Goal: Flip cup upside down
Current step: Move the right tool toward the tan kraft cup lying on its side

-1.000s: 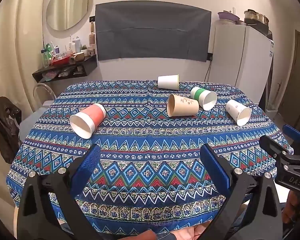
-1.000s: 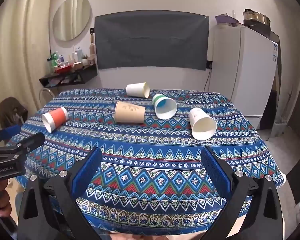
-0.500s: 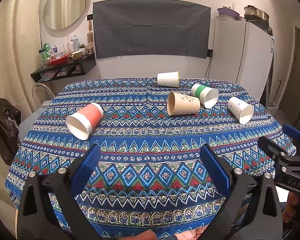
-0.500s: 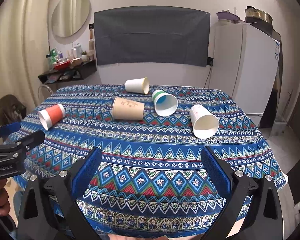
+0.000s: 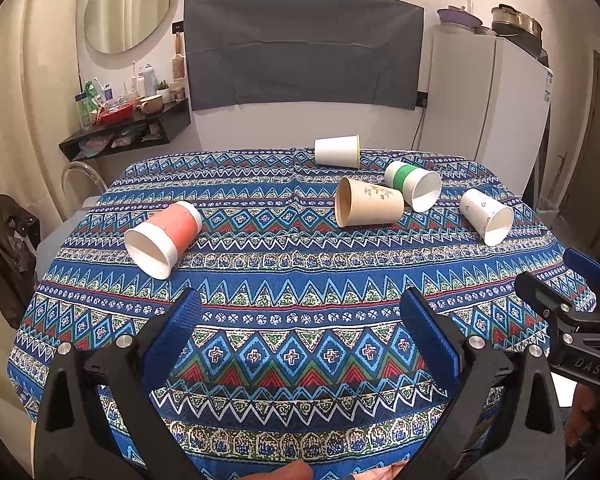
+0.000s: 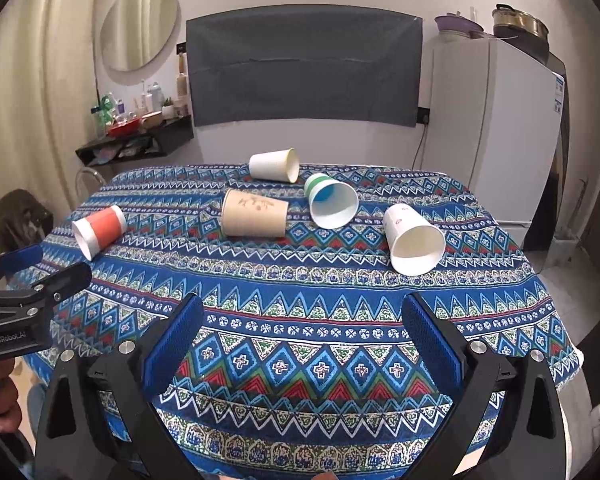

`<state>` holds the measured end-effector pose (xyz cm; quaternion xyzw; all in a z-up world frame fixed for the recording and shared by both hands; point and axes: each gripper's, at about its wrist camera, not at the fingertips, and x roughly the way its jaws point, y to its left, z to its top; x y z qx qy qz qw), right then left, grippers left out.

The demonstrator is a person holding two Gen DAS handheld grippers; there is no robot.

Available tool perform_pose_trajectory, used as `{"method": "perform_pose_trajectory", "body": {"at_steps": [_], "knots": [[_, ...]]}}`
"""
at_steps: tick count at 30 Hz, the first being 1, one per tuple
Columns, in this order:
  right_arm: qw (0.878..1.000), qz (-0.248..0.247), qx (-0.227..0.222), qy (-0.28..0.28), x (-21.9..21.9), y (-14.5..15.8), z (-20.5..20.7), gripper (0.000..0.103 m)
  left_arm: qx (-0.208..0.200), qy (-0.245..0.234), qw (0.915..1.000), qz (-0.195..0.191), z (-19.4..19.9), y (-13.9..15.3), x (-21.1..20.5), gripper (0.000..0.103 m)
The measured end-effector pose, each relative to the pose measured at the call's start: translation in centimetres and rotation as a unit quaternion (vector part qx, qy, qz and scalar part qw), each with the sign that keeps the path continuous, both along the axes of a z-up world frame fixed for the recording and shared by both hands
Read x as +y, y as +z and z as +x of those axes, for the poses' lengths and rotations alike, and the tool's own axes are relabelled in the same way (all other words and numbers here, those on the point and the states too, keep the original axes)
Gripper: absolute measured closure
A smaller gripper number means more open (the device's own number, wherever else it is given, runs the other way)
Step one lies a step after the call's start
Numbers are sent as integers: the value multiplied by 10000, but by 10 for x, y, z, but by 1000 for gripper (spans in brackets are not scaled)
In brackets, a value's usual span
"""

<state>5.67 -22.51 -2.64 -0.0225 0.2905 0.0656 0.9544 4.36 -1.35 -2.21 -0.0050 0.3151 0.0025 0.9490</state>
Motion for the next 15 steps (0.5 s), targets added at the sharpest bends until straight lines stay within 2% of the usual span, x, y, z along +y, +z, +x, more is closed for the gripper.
{"method": "perform_pose_trajectory", "body": {"at_steps": [15], "knots": [[10000,-43,36,-13,3,-1,14,8,79,24,10000,1,10,0,3,6]]}}
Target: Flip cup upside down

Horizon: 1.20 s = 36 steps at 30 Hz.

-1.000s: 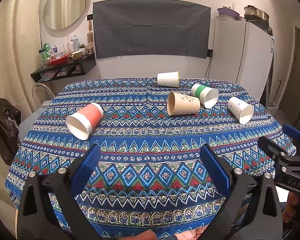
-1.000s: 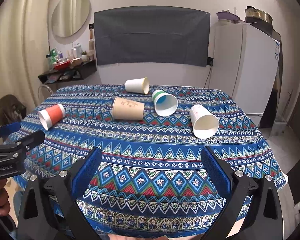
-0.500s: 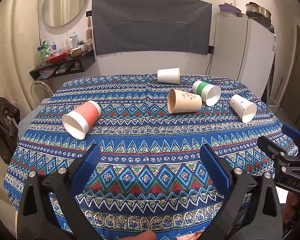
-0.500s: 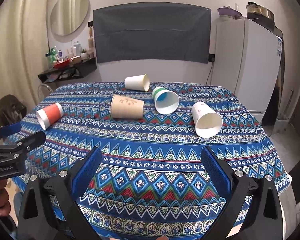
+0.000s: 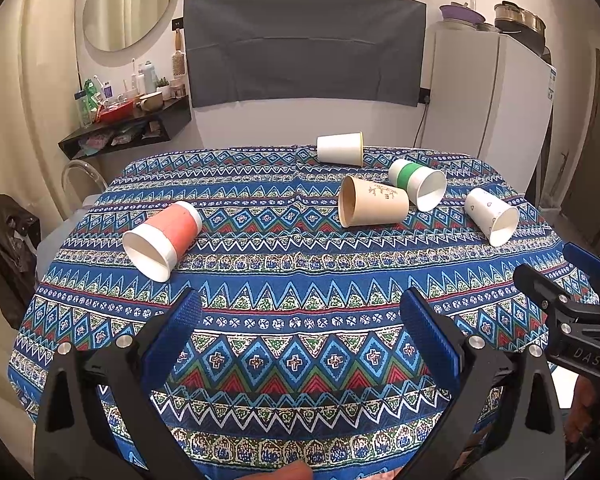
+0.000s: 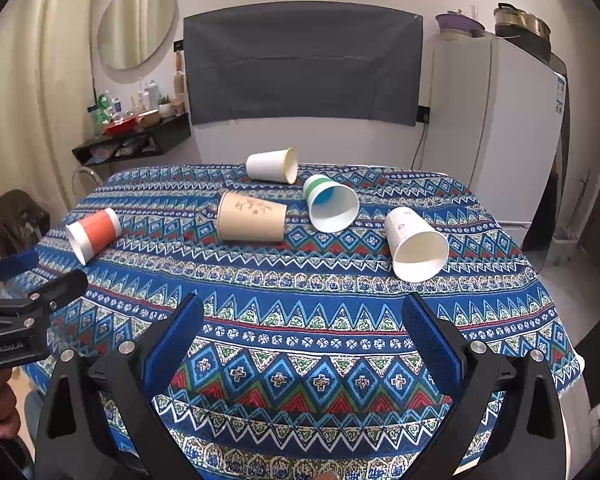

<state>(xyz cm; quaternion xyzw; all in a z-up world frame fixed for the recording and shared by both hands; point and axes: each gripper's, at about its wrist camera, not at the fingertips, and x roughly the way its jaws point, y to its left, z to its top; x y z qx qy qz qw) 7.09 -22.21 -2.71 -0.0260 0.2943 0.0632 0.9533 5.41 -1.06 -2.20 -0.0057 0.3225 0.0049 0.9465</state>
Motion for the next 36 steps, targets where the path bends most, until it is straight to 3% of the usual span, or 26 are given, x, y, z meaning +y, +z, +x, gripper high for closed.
{"method": "perform_pose_trajectory", "body": {"at_steps": [18,31,36], "knots": [[9998,72,144,-76,-1,-7,36,8,171,-94,9998,31,33,-6,-1,6],[9991,27,297,-312,-7,-17,88,8,354,-286,9987,243,88,-11,-13,6],[9982,36,452,-380,-12,-27,108,8,667,-582,9960,91,117,-21,-17,6]]}}
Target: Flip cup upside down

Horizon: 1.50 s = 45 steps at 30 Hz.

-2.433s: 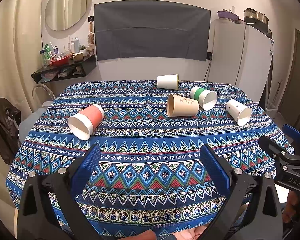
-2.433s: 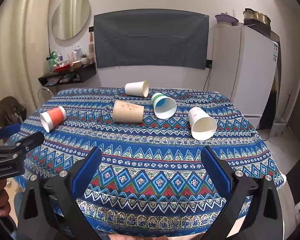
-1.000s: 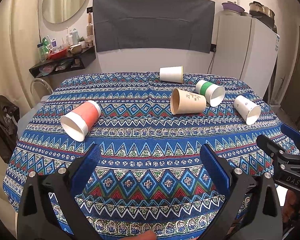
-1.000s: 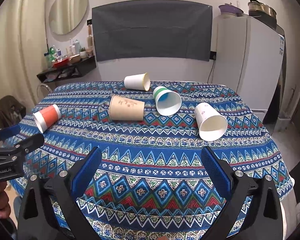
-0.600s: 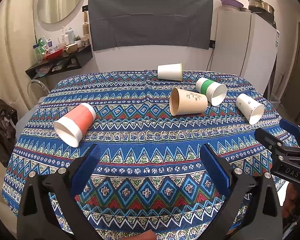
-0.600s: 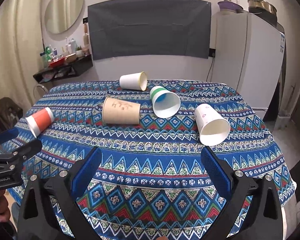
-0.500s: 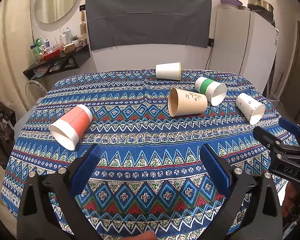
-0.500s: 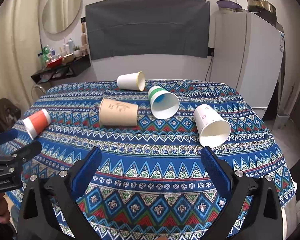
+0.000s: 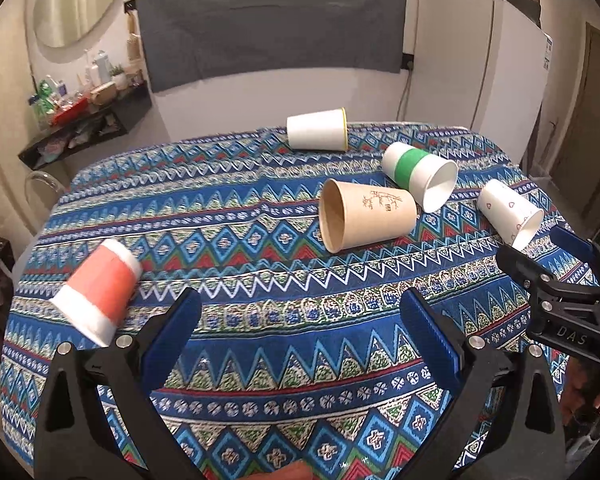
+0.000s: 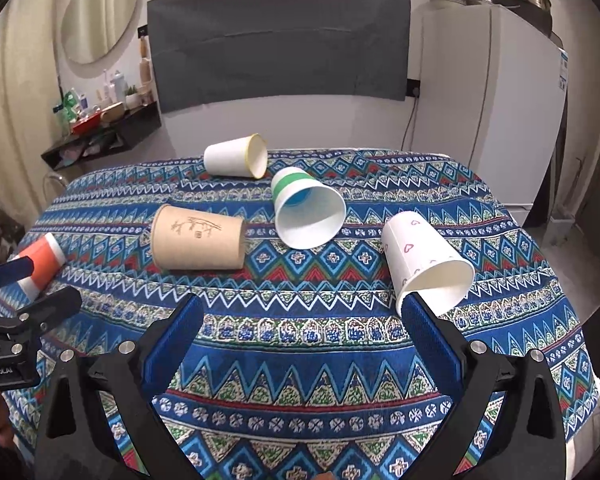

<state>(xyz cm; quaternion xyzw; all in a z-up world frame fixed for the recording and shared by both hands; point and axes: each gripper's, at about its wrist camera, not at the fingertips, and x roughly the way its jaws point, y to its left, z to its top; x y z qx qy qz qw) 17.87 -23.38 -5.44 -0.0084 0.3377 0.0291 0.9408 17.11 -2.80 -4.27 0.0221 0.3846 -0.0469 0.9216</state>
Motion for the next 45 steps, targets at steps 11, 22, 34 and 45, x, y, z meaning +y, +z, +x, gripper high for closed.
{"method": "perform_pose_trajectory", "body": {"at_steps": [11,22,34,45], "knots": [[9995,-295,114,-4,-8,-17,24,8,354,-483,9980,224,49,-18,-11,6],[9990,-346,99,281,-2,-25,32,8,134,-879,9947,518,87,-28,-29,6],[9983,-400,205,371,0,-36,36,8,-393,-1823,9812,488,84,-38,-55,27],[9985,-321,275,348,-4,-40,35,8,-52,-1912,9815,-69,86,-45,-52,99]]}}
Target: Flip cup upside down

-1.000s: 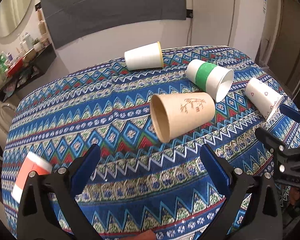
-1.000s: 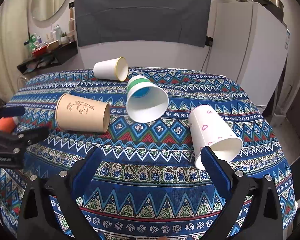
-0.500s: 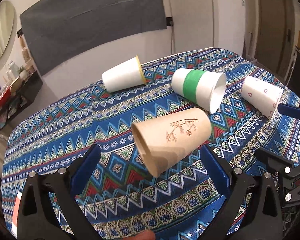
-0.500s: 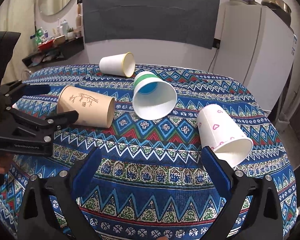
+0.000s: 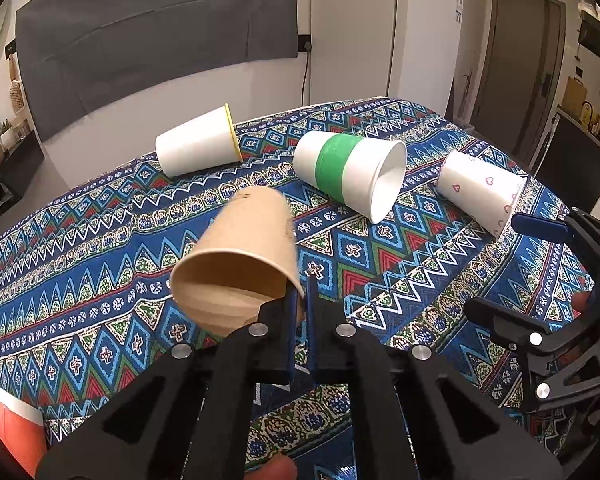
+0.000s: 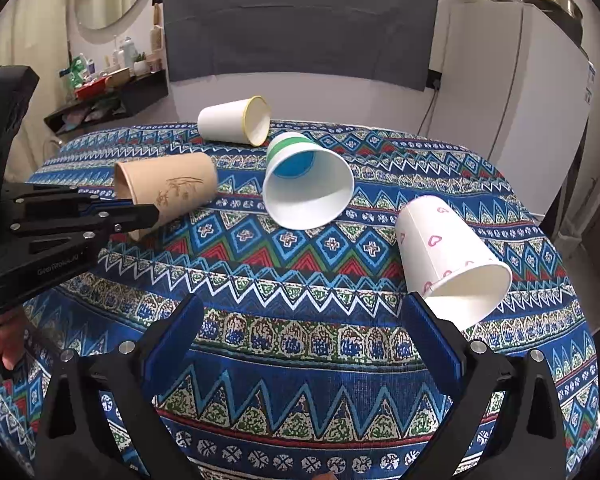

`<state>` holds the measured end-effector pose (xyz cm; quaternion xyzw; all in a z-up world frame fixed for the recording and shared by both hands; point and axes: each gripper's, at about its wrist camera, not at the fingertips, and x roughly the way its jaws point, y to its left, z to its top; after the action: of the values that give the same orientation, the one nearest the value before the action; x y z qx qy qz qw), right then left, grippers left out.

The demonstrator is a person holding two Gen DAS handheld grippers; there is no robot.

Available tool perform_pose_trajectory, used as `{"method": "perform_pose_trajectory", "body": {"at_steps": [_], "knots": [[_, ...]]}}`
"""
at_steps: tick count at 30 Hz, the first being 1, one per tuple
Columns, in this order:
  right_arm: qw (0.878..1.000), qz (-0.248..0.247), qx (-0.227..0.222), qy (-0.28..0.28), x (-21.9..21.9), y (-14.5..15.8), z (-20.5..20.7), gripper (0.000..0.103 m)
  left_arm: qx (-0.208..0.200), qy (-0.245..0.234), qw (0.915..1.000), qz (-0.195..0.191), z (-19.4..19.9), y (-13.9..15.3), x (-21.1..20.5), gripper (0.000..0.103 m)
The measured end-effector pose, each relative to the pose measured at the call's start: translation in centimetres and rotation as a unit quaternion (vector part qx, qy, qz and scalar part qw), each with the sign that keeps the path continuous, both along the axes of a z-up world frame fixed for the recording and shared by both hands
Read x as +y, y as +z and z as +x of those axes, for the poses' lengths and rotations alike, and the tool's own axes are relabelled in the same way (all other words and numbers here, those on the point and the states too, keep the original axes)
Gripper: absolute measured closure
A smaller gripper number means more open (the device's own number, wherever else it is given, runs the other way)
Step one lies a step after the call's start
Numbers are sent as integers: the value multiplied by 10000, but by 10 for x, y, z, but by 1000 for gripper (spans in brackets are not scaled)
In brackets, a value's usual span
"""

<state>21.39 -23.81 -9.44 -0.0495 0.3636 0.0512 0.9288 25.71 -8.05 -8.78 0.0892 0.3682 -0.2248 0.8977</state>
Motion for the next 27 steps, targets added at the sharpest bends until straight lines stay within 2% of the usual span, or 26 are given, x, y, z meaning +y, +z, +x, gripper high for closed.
{"method": "perform_pose_trajectory", "body": {"at_steps": [4,10,23,27], "knots": [[9999,64,57,-99,-3,0,0,8,99,48,9999,-7,-2,2,1,99],[9998,106,80,-172,-4,7,-9,8,43,133,9999,36,-20,11,8,99],[9999,95,11,-55,10,22,-48,8,-65,269,9996,80,-84,24,18,99],[9999,127,10,-69,13,24,-59,8,-158,295,9992,227,-101,24,16,99]]}}
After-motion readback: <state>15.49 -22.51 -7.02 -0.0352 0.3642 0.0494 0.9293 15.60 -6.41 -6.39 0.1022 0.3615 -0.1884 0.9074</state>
